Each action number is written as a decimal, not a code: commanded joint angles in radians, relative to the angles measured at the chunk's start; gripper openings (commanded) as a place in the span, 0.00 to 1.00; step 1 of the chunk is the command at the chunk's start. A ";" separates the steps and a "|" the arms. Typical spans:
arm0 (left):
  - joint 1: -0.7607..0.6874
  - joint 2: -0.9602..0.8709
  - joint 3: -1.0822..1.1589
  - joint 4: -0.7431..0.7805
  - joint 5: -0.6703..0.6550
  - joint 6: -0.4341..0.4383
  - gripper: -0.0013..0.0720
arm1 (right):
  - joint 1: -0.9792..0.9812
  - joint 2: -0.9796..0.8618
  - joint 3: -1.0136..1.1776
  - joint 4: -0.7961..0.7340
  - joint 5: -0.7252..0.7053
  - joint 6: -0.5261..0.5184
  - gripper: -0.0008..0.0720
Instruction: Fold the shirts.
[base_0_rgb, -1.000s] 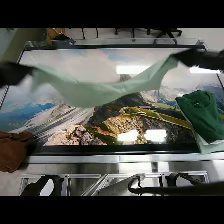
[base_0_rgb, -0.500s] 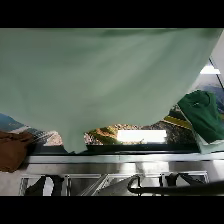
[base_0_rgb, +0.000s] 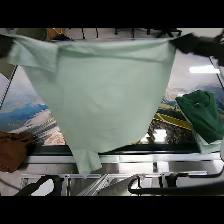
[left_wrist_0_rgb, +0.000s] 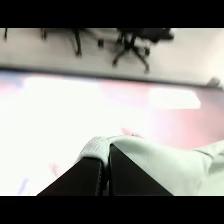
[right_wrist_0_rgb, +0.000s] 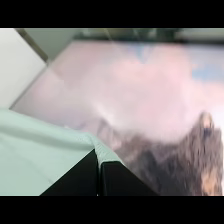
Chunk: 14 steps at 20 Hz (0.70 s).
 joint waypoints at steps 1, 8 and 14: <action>-0.179 -0.290 -0.014 0.199 0.189 -0.021 0.04 | 0.061 -0.247 -0.008 -0.134 -0.063 0.008 0.03; -0.208 -0.668 0.336 0.199 0.006 -0.090 0.20 | 0.072 -0.473 -0.008 -0.152 -0.282 0.012 0.16; -0.111 -0.620 0.414 0.201 -0.338 -0.129 0.97 | -0.022 -0.390 -0.007 -0.344 -0.049 0.094 0.37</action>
